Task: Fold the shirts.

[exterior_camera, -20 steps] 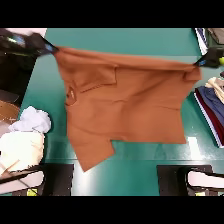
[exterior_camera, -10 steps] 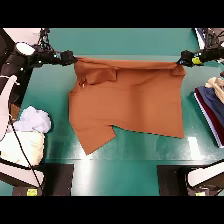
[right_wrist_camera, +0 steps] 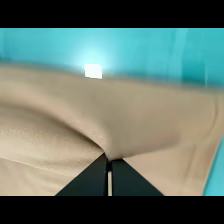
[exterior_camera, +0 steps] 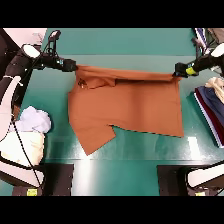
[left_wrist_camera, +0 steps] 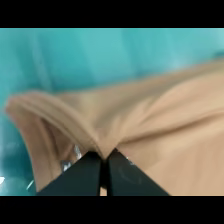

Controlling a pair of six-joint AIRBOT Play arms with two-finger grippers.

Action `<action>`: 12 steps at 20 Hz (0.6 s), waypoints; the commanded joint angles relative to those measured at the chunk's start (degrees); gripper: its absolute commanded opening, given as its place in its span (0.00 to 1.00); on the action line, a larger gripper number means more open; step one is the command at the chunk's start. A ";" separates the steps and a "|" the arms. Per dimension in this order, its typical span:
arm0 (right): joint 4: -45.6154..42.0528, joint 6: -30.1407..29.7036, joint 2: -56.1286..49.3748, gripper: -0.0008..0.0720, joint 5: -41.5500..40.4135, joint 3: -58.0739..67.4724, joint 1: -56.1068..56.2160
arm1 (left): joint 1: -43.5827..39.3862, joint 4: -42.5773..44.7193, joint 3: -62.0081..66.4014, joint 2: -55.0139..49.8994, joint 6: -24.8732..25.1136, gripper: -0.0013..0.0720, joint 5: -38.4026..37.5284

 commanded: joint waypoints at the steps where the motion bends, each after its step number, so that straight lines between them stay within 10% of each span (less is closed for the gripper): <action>1: -1.31 0.72 3.34 0.03 -3.30 -9.75 0.98 | -0.02 5.31 -1.11 -0.13 0.24 0.05 -4.20; 8: 0.09 1.20 7.17 0.03 -4.61 -17.11 2.19 | -0.02 9.20 -6.88 -0.09 -1.49 0.12 -3.85; 9: 2.38 1.20 7.21 0.07 -3.78 -17.05 1.97 | -0.02 9.20 -6.82 0.04 -3.04 0.53 -3.91; 10: 5.03 1.20 7.19 0.34 -3.26 -17.05 1.66 | -0.02 9.38 -6.80 0.33 -4.39 0.87 -4.13; 11: 7.89 1.18 7.21 0.59 -2.29 -16.94 0.83 | -0.02 9.57 -6.14 0.39 -5.66 0.89 -5.51; 12: 10.08 1.16 7.19 0.59 -0.26 -16.31 -0.02 | 0.22 10.49 -5.07 0.39 -6.73 0.89 -7.76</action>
